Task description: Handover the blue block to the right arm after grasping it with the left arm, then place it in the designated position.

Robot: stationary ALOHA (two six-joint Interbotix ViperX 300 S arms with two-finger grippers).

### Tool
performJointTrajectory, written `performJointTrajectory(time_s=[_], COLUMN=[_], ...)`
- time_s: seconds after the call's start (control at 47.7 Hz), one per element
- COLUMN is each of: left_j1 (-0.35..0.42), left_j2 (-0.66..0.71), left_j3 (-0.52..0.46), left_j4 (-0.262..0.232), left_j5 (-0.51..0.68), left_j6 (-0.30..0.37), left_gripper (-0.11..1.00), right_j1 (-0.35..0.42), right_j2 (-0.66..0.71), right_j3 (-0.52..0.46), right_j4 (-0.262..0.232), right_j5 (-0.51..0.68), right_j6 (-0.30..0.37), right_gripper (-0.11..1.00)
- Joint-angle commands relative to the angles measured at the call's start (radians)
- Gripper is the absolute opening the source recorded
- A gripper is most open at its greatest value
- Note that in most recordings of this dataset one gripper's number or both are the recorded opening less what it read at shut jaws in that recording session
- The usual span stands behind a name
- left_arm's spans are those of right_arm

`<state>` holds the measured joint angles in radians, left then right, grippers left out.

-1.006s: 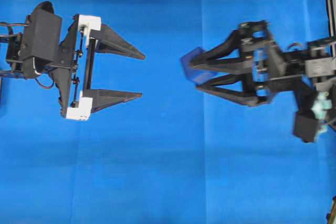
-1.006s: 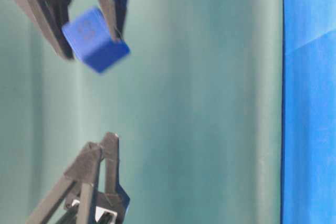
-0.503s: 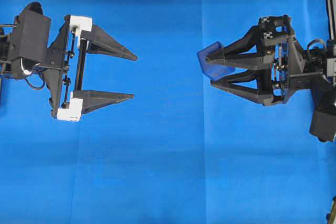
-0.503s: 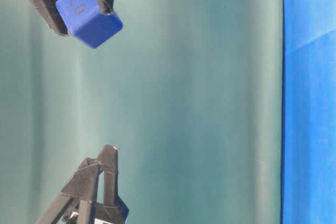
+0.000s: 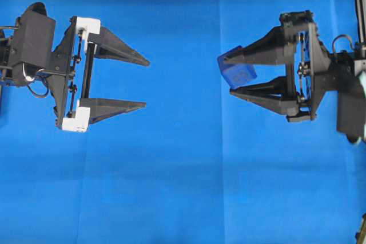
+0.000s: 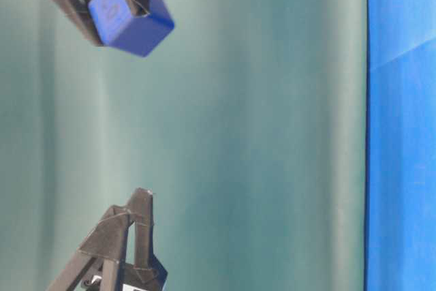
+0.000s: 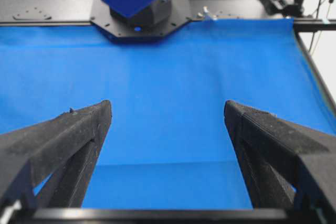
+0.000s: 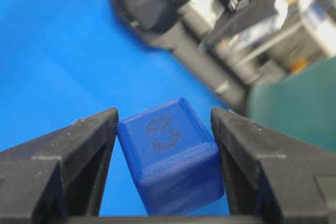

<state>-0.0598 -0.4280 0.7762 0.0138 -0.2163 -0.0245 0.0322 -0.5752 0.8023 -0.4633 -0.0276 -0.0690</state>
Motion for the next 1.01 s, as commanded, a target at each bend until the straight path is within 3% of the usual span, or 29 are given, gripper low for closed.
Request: performJointTrajectory(time_s=[0.0,0.147,0.272,0.776,0.985], left_j1=[-0.003,-0.003,-0.003,-0.008,-0.009], left_j2=[-0.009,-0.009,-0.009,-0.011,-0.011], left_j3=[-0.015,-0.017,-0.017,-0.014,-0.015], left_j4=[0.003,0.002,0.003,0.002,0.002], left_j5=[-0.006,-0.006,-0.006,-0.006,-0.006], left_j6=[0.000,0.000,0.000,-0.002,-0.002], left_gripper=[0.91,0.91,0.91,0.91,0.91], right_j1=[0.002,0.003,0.005,0.005,0.006], right_j2=[-0.005,-0.006,-0.008,-0.009,0.005], right_j3=[-0.012,-0.014,-0.018,-0.026,-0.032], right_j4=[0.040,0.054,0.054,0.061,0.126], right_j5=[0.018,0.052,0.066,0.075,0.192], right_j6=[0.084,0.268,0.359,0.379,0.379], right_gripper=[0.44,0.44,0.44,0.43,0.42])
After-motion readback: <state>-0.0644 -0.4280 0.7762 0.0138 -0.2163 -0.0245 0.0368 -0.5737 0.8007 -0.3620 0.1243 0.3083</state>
